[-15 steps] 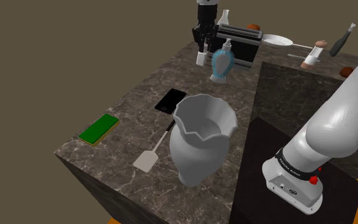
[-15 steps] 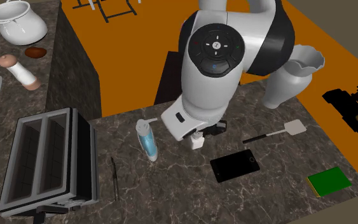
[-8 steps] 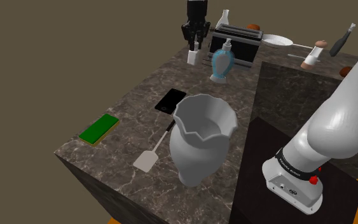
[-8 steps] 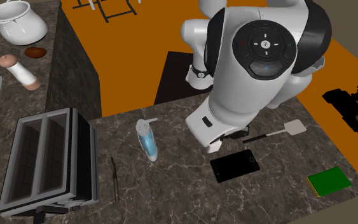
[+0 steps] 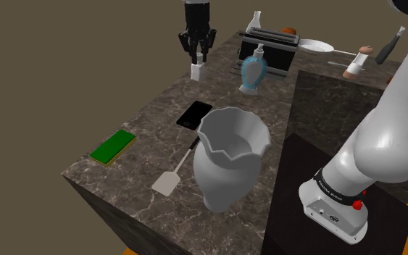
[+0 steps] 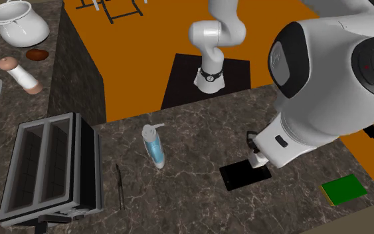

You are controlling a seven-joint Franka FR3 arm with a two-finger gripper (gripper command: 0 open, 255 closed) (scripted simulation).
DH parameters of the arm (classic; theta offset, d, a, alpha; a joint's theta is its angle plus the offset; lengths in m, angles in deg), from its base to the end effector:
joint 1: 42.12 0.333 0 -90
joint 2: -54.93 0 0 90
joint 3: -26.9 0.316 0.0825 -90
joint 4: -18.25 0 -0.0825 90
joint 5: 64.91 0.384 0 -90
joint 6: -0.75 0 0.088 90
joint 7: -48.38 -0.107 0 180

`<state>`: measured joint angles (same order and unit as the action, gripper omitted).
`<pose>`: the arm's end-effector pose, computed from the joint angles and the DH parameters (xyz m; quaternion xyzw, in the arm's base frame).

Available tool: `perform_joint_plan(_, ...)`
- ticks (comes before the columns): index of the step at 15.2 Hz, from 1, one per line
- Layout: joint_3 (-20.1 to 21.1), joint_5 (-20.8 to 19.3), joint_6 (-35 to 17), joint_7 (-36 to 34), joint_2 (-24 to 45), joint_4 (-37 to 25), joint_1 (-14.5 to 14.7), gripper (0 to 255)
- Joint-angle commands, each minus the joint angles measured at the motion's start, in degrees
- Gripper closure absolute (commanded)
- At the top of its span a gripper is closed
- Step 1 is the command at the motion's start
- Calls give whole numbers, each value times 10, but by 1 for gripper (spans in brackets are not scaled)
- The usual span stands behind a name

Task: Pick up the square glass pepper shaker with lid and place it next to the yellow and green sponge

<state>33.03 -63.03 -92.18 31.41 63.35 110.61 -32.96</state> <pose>0.5720 0.1560 0.5253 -0.9973 0.0166 0.0721 0.0043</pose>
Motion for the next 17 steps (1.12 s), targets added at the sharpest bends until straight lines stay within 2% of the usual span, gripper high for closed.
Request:
perform_joint_plan(1,10,-1,7,-25,22,-30,14,255)
perform_joint_plan(9,44,-14,46,-122,129,-180,80,255)
perform_joint_plan(12,52,-23,72,-156,185,-264,110,255)
perform_joint_plan(13,56,-28,91,-172,219,-317,126,255)
perform_joint_plan(17,54,-26,53,-170,209,-269,123,255)
